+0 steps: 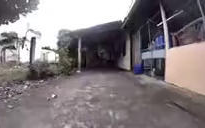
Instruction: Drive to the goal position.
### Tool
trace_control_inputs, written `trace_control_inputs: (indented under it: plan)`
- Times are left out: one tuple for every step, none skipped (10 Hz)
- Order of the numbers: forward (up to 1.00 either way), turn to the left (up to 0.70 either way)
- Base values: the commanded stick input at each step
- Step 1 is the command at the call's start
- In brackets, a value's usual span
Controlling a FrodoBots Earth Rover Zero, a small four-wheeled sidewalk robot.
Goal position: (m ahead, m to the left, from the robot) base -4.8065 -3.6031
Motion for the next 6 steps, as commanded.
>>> trace_control_inputs:
  plan:
    - [0.70,0.00]
    - [0.70,0.00]
    - [0.70,0.00]
    - [0.70,0.00]
    - [0.70,0.00]
    - [0.70,0.00]
